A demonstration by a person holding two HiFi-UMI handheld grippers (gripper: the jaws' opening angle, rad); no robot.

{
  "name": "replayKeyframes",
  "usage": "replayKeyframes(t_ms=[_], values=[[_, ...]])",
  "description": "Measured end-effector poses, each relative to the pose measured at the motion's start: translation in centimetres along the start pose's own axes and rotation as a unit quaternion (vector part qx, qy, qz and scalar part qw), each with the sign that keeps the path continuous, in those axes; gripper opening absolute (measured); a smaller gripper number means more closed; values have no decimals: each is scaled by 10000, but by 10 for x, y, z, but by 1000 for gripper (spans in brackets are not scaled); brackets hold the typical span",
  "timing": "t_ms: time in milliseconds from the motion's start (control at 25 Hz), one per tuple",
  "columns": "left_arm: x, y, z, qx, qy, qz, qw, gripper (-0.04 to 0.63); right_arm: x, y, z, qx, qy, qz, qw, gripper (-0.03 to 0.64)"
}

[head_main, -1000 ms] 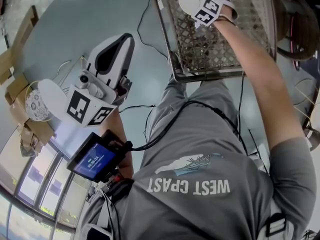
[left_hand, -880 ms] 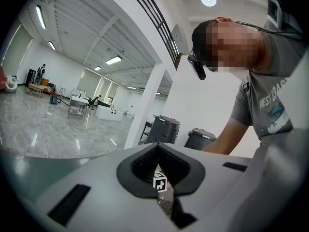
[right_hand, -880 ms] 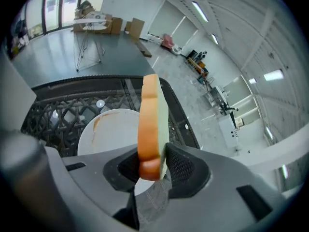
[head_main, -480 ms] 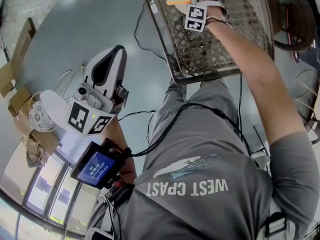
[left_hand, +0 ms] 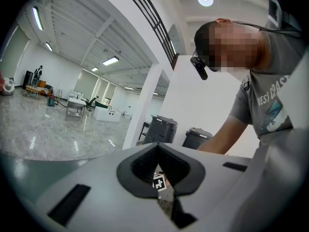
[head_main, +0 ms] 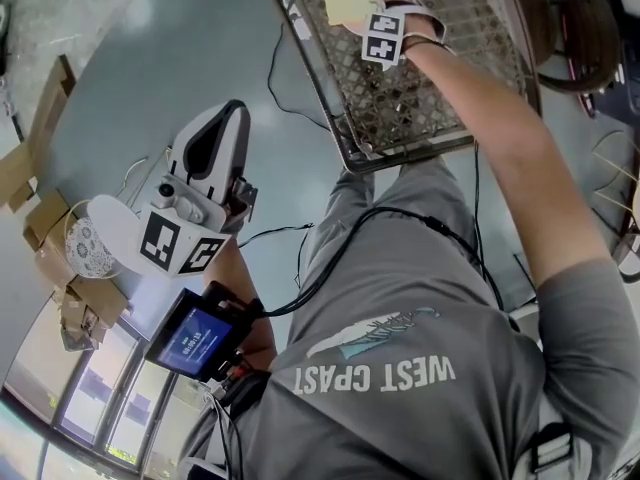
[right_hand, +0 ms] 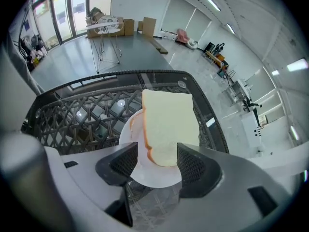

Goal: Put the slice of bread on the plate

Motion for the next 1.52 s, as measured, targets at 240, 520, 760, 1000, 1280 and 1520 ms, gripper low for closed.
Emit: replayKeyframes(t_ms=[240,520,760,1000,1280,1520], values=[[-2,-37,-12,156,-82,75,9998,6,10,13,-48,121,-375,1019,9940,232],[-43,-100,-33,572,-390,283,9972,6,-27,40,-191,-129,-1862,2942,9374,5],[-61,-118,-36,848,-646,450,9933,6,-80,31,-343,-94,-4068,4284,8068,5],[-72,-137,-35,1144,-830,543,9885,6,-110,47,-510,358,-5504,4117,7255,5],[-87,-163,-24,1571,-923,741,9805,6,-109,71,-631,1394,-5780,3659,7160,5],[-111,-177,-30,1726,-1064,865,9754,6,-118,86,-670,1755,-5649,3472,7277,5]])
Point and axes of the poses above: the fingertips, and each gripper's own axes: z forward along the fingers, y to its left, x out of its underside, the point moved 3 cm from there along -z, backward along the fingers, and after that the axes turned 10 degrees about -y, right-handed, at the moved point
